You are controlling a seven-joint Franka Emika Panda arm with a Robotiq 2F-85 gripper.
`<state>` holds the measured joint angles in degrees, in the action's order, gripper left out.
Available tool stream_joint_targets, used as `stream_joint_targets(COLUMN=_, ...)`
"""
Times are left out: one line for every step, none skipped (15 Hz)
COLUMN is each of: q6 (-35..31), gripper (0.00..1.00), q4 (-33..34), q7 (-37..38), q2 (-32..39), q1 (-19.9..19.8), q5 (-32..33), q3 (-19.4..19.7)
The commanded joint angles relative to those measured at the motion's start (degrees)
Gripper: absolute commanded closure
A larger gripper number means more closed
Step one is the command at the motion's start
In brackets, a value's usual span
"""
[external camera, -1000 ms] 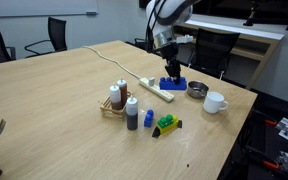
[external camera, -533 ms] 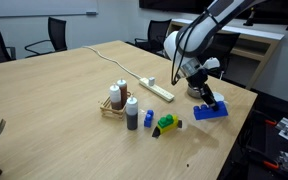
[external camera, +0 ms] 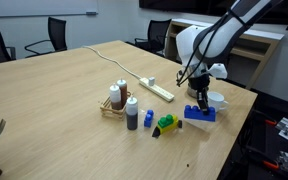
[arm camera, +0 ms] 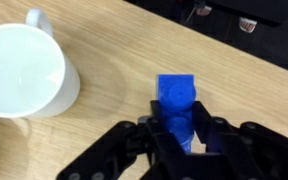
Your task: Move the blue three piece Lego forward
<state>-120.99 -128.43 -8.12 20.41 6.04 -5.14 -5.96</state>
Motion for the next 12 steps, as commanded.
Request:
stream_joint_targets(q6=-11.2, gripper=0.90, q4=-4.4, q7=5.3, q2=-2.1, q1=1.5, q5=2.0, q3=0.0)
stream_joint_targets(q6=-12.5, gripper=0.90, q4=-4.9, q7=6.4, q2=-2.0, q1=1.8, q5=2.5, q3=0.1)
stream_joint_targets(q6=-13.5, gripper=0.90, q4=-5.4, q7=7.4, q2=-2.0, q1=2.0, q5=2.7, q3=0.1)
stream_joint_targets(q6=-14.4, gripper=0.69, q4=-6.2, q7=8.7, q2=-2.1, q1=2.2, q5=3.3, q3=0.4)
stream_joint_targets(q6=-14.9, gripper=0.40, q4=-6.7, q7=9.8, q2=-2.3, q1=2.3, q5=3.7, q3=0.5)
stream_joint_targets(q6=-15.1, gripper=0.39, q4=-7.2, q7=10.9, q2=-2.6, q1=2.3, q5=4.3, q3=0.7)
stream_joint_targets(q6=-15.6, gripper=0.35, q4=-7.7, q7=11.8, q2=-3.2, q1=2.2, q5=4.6, q3=0.9)
stream_joint_targets(q6=-16.1, gripper=0.27, q4=-8.2, q7=12.7, q2=-3.9, q1=2.1, q5=4.9, q3=1.1)
stream_joint_targets(q6=-16.1, gripper=0.21, q4=-8.4, q7=13.2, q2=-4.4, q1=2.1, q5=4.9, q3=1.1)
stream_joint_targets(q6=-16.4, gripper=0.13, q4=-8.6, q7=13.6, q2=-5.2, q1=1.8, q5=4.2, q3=1.0)
stream_joint_targets(q6=-14.5, gripper=0.32, q4=-6.1, q7=12.2, q2=-2.4, q1=1.6, q5=4.2, q3=0.6)
stream_joint_targets(q6=-14.5, gripper=0.24, q4=-6.3, q7=12.6, q2=-3.2, q1=1.6, q5=4.2, q3=0.7)
